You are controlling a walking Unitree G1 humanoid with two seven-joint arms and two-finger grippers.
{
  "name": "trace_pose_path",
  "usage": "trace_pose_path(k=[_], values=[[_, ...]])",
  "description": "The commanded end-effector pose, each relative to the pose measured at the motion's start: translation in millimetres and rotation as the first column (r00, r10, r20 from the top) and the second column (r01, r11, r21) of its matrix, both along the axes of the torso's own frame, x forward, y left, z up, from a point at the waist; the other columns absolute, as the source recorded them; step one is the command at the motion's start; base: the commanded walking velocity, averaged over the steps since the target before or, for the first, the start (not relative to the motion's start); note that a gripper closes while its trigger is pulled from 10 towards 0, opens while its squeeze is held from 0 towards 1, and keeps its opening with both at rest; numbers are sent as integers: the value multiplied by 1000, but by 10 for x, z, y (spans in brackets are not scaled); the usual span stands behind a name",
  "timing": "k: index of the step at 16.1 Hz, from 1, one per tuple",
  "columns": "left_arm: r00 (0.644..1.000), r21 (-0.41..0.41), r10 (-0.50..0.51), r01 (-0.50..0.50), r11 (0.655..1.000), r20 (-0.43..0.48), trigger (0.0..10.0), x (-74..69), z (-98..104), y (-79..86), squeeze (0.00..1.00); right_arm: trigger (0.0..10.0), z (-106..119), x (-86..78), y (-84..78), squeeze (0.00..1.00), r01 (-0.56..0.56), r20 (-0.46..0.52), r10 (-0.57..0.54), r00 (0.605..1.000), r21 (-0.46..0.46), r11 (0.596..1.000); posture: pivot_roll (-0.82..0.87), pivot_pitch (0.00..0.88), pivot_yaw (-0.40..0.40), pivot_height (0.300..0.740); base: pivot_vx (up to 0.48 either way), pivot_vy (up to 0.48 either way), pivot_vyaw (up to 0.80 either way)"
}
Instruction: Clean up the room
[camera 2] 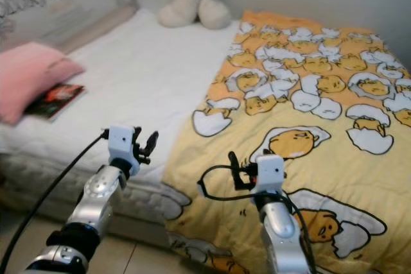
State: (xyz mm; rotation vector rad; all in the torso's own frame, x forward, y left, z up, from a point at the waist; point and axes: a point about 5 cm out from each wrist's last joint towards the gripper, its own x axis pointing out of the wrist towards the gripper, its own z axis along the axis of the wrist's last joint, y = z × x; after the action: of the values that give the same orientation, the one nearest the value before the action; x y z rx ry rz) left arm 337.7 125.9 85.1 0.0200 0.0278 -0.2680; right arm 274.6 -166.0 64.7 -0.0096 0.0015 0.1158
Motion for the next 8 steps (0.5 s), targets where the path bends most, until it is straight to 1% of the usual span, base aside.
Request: trace_pose_path(k=[1,3,5,6,7,8], values=[[1000,-2,-28,28,1000,6,10000,31,37,-118,0,10000,-21,-33,-62,0,16,-5,-16,1000,-8,1000,13,0,28,740,480,0,0],[999,13,-50,49,999,12,10000,42,52,-149,0,10000,-17,-46,-51,0,11,-3,-11,1000,-8,1000,11,0,26,740,480,0,0],[996,9,-84,84,996,6,10000,56,51,-206,0,10000,-1,-47,-83,0,25,2,-25,1000,-20,999,12,0,23,740,480,0,0],[991,45,-116,119,992,-64,10000,97,-14,-319,0,10000,-6,-98,-264,0,134,-7,-137,991,-157,978,-1,0,17,740,480,0,0],[989,43,-119,123,991,-89,10000,113,-24,-351,0,10000,4,-120,-320,0,168,0,-171,985,-169,971,-1,0,17,740,480,0,0],[988,43,-107,112,993,-116,10000,177,21,-427,0,10000,5,-253,-498,0,261,11,-263,965,-181,948,-31,0,12,740,480,0,0]])
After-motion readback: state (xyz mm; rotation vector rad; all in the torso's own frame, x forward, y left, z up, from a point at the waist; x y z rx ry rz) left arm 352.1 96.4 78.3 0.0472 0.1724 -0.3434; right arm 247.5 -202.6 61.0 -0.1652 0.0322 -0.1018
